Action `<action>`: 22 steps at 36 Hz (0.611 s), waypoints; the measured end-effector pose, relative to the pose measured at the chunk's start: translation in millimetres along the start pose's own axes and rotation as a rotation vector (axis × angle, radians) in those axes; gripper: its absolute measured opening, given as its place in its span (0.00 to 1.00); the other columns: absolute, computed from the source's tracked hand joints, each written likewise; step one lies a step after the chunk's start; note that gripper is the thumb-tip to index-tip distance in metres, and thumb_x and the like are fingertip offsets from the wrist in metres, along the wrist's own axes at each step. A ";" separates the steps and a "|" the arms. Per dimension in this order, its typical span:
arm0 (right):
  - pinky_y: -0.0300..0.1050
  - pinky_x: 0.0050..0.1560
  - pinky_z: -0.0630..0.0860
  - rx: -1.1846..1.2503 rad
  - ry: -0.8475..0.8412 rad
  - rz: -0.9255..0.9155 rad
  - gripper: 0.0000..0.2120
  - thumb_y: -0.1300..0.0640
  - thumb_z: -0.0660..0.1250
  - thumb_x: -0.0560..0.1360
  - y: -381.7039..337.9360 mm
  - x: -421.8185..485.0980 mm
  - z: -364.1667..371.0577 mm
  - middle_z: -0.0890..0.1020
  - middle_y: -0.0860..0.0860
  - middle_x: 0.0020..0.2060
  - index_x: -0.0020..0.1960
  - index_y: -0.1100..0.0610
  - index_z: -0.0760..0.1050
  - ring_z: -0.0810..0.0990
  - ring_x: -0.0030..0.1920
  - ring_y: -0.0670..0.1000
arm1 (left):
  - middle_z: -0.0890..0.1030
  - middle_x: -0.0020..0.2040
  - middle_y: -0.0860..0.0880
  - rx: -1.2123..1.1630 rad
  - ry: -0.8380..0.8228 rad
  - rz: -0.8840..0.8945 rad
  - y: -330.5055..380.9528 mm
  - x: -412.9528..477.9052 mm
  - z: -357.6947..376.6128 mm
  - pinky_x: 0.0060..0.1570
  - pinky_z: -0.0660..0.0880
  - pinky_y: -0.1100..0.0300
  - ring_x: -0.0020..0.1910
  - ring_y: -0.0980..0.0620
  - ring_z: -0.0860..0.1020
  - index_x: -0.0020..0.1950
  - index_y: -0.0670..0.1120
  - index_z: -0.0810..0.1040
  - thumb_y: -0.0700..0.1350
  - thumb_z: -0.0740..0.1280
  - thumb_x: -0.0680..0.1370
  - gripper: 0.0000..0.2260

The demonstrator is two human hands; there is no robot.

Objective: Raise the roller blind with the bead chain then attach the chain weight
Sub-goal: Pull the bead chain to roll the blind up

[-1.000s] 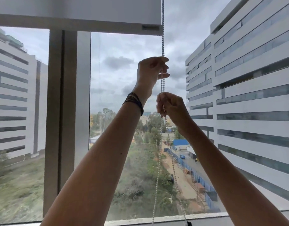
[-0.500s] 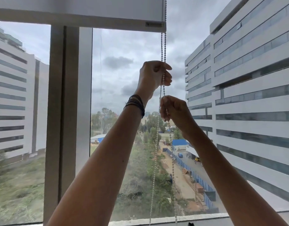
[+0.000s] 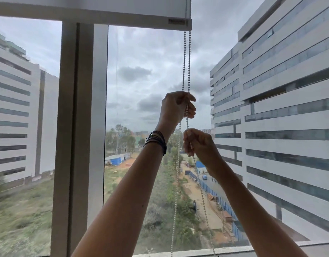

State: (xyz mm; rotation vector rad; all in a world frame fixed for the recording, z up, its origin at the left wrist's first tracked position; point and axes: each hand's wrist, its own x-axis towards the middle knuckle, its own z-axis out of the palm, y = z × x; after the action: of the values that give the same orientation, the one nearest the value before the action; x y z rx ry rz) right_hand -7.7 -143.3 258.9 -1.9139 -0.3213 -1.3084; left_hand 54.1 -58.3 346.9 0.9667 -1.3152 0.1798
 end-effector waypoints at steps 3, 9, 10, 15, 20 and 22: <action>0.34 0.23 0.68 -0.006 0.003 0.021 0.15 0.64 0.54 0.80 4.2 -3.5 0.9 0.76 0.48 0.21 0.37 0.58 0.72 0.70 0.21 0.44 | 0.76 0.29 0.43 0.017 0.011 -0.007 -5.8 -3.1 0.4 0.26 0.77 0.64 0.21 0.57 0.75 0.44 0.36 0.77 0.31 0.58 0.80 0.10; 0.35 0.24 0.68 0.020 -0.002 0.054 0.14 0.64 0.55 0.80 7.8 -10.5 5.9 0.76 0.48 0.23 0.38 0.59 0.72 0.70 0.23 0.46 | 0.76 0.28 0.43 0.031 0.027 -0.001 -14.8 -8.3 -2.5 0.26 0.76 0.64 0.21 0.56 0.75 0.43 0.38 0.77 0.30 0.57 0.79 0.11; 0.36 0.24 0.68 0.023 -0.005 0.060 0.14 0.64 0.54 0.80 8.1 -11.1 6.9 0.76 0.47 0.23 0.38 0.59 0.72 0.70 0.23 0.46 | 0.76 0.28 0.43 0.031 0.030 0.001 -15.7 -9.0 -3.3 0.26 0.76 0.64 0.21 0.56 0.75 0.42 0.38 0.77 0.30 0.58 0.79 0.11; 0.34 0.23 0.68 0.029 -0.006 0.055 0.14 0.63 0.54 0.80 9.2 -12.0 12.2 0.77 0.48 0.23 0.38 0.58 0.72 0.70 0.22 0.45 | 0.76 0.28 0.43 0.027 0.033 0.007 -17.3 -11.6 -8.6 0.27 0.77 0.63 0.22 0.56 0.75 0.42 0.38 0.77 0.31 0.58 0.79 0.11; 0.33 0.23 0.68 0.038 -0.016 0.044 0.15 0.64 0.54 0.81 9.1 -11.4 16.7 0.77 0.47 0.22 0.38 0.57 0.72 0.70 0.22 0.44 | 0.76 0.29 0.42 0.037 0.036 0.007 -15.3 -13.0 -13.4 0.28 0.77 0.62 0.22 0.54 0.75 0.43 0.37 0.78 0.30 0.58 0.79 0.10; 0.33 0.23 0.68 0.043 -0.021 0.043 0.15 0.64 0.54 0.80 8.1 -11.4 18.3 0.77 0.47 0.22 0.38 0.57 0.72 0.70 0.22 0.43 | 0.76 0.29 0.43 0.037 0.035 0.009 -13.8 -13.8 -15.0 0.27 0.77 0.62 0.22 0.55 0.75 0.43 0.37 0.77 0.30 0.58 0.79 0.10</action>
State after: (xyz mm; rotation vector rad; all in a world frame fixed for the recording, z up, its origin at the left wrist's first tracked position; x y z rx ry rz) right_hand 4.6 -133.2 242.2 -1.8896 -0.3151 -1.2442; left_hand 69.3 -51.2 329.0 0.9853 -1.2882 0.2280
